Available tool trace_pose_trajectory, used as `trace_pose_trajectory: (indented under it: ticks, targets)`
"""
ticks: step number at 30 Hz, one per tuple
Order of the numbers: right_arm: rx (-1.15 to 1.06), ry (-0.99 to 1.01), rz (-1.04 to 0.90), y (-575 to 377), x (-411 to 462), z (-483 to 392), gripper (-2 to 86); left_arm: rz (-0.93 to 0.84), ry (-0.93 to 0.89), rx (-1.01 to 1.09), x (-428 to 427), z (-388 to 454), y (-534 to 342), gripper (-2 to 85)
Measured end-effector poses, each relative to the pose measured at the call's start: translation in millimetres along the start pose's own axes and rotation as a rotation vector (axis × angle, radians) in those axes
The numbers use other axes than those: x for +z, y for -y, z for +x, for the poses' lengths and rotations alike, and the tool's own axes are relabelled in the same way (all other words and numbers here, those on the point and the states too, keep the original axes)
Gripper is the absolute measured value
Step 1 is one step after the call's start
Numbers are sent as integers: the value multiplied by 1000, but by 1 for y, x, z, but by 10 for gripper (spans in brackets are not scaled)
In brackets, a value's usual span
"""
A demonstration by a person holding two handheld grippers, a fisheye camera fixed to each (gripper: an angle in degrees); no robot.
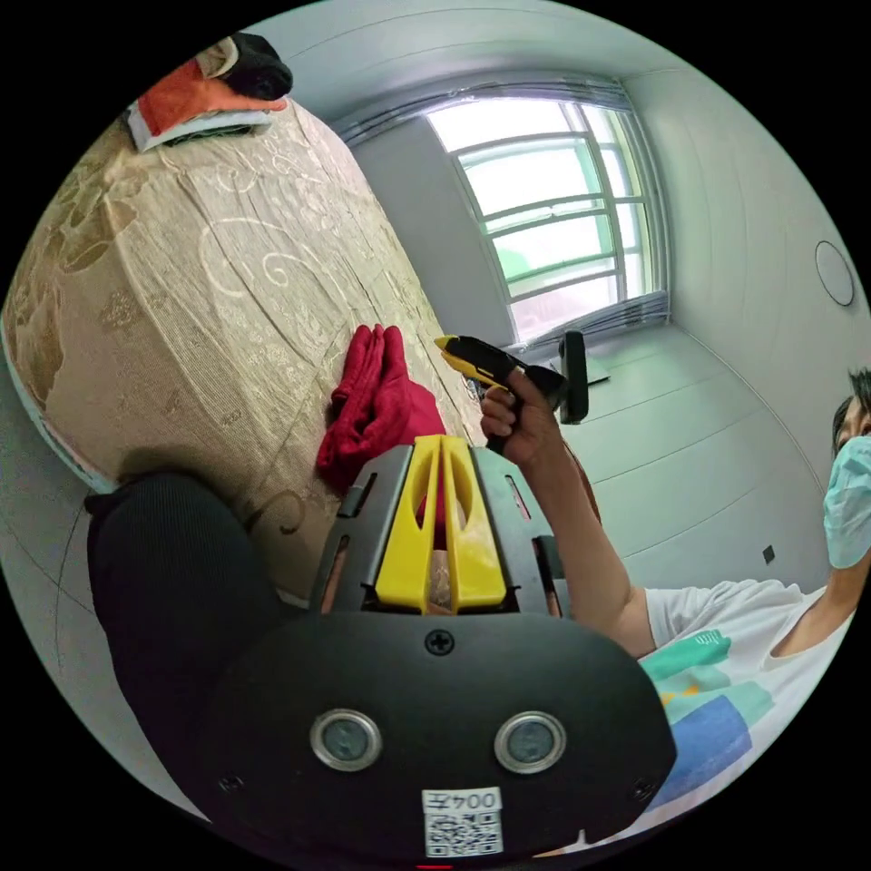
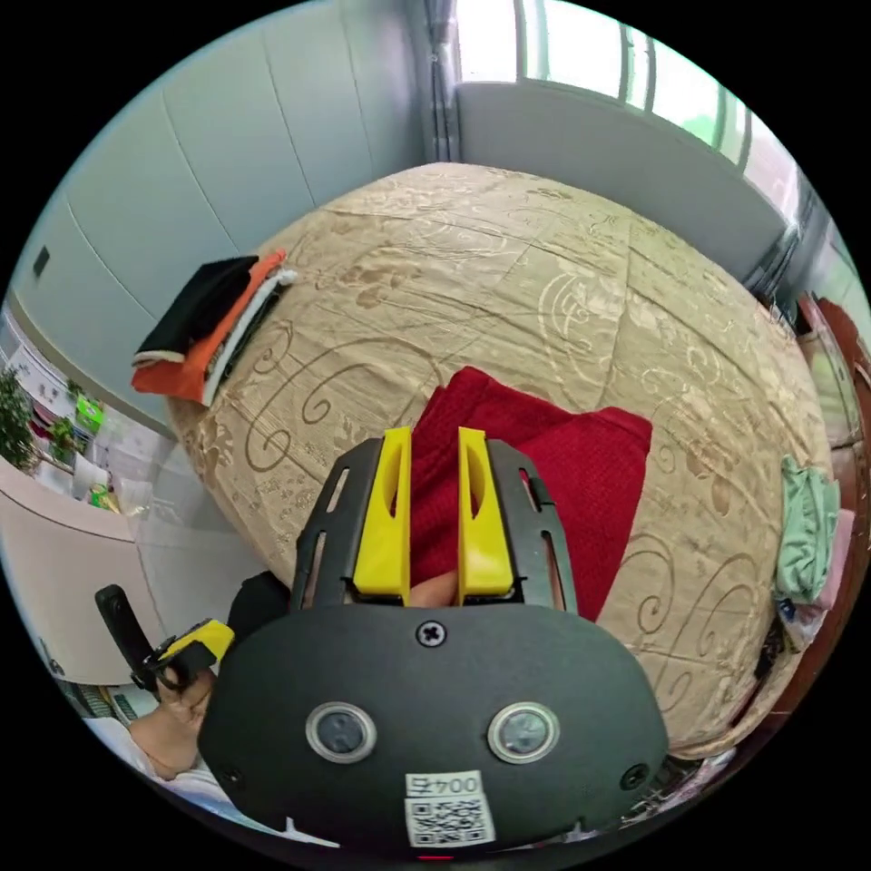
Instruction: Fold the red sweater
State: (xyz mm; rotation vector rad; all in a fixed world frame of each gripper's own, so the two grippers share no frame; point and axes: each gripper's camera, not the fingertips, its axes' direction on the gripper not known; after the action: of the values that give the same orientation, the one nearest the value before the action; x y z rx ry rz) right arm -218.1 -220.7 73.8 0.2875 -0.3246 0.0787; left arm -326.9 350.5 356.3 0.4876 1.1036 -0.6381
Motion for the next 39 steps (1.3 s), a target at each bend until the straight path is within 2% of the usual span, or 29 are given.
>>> trace_pose_trajectory:
  ticks: [1, 3, 8, 11, 13, 17, 23, 28, 31, 32, 35, 39]
  targets:
    - [2, 33, -27, -4, 9, 5, 71, -3, 18, 15, 3, 3, 8, 21]
    - [-19, 73, -270, -18, 64, 20, 72, -41, 32, 37, 16, 5, 22, 36]
    - [91, 287, 41, -50, -5, 64, 83, -154, 137, 102, 36, 5, 59, 101]
    - [170, 274, 191, -97, -40, 117, 123, -223, 161, 131, 37, -8, 83, 142]
    - [256, 321, 211, -130, -42, 157, 153, -284, 122, 102, 41, -26, 99, 163]
    - [490, 470, 260, -207, -22, 223, 174, -284, 60, 37, 41, -50, 109, 182]
    - [507, 559, 190, -252, 17, 224, 194, -271, 3, -85, 43, -75, 103, 193]
    - [520, 544, 171, -267, 21, 218, 183, -177, -47, -169, 16, -77, 103, 185]
    - [484, 518, 54, -261, 28, 213, 156, -168, -66, -166, 5, -67, 99, 184]
    - [479, 510, 9, -258, 31, 211, 117, -168, -69, -166, 4, -65, 97, 184]
    - [593, 610, -46, -249, 28, 224, 72, -170, -90, -167, 2, -55, 85, 184]
    - [648, 763, 16, -231, -2, 233, 63, -104, -81, -222, -11, -50, 68, 185]
